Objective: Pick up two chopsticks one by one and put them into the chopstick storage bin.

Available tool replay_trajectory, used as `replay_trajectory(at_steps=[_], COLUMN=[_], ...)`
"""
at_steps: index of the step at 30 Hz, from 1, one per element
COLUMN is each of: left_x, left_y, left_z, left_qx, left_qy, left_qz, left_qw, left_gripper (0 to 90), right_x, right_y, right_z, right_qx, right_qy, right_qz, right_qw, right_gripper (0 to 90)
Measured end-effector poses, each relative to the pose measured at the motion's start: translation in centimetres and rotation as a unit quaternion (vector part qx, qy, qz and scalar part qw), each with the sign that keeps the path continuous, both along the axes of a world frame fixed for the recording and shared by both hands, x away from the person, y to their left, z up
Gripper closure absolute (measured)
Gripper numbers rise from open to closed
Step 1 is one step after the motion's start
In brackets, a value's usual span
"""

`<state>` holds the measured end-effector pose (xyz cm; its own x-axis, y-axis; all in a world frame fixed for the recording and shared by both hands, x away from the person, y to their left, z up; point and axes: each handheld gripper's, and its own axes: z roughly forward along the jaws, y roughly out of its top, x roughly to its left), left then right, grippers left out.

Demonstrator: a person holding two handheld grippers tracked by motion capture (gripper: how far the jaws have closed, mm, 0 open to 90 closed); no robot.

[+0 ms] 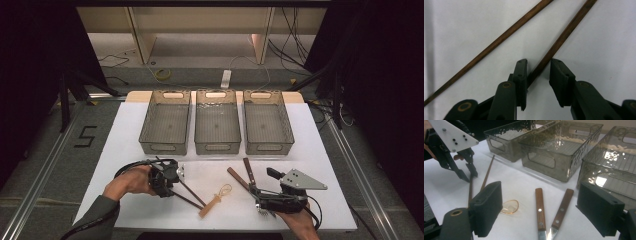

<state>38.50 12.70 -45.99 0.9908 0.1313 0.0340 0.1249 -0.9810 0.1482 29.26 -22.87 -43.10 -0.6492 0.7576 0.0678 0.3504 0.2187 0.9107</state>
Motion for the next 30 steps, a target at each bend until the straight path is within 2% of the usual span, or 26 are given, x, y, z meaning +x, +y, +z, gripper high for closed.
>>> replay_trajectory(at_steps=[8,23,30], left_x=[-0.23,-0.83,-0.98], left_y=[0.2,0.04,0.17], left_z=[-0.01,0.03,0.0], left_qx=[-0.004,0.008,0.003], left_qy=[0.001,-0.004,-0.003], left_qz=[-0.012,-0.024,-0.032], left_qw=[0.9999,0.9997,0.9995], left_gripper=[71.0,77.8,79.6], right_x=[0.0,0.07,0.01], right_y=[0.01,-0.16,-0.03], right_z=[0.0,0.08,0.05], right_qx=[-0.002,-0.005,-0.008], right_qy=[0.0,-0.003,-0.001], right_qz=[0.0,-0.003,-0.001], right_qw=[1.0,1.0,1.0], right_gripper=[20.9,21.4,21.5])
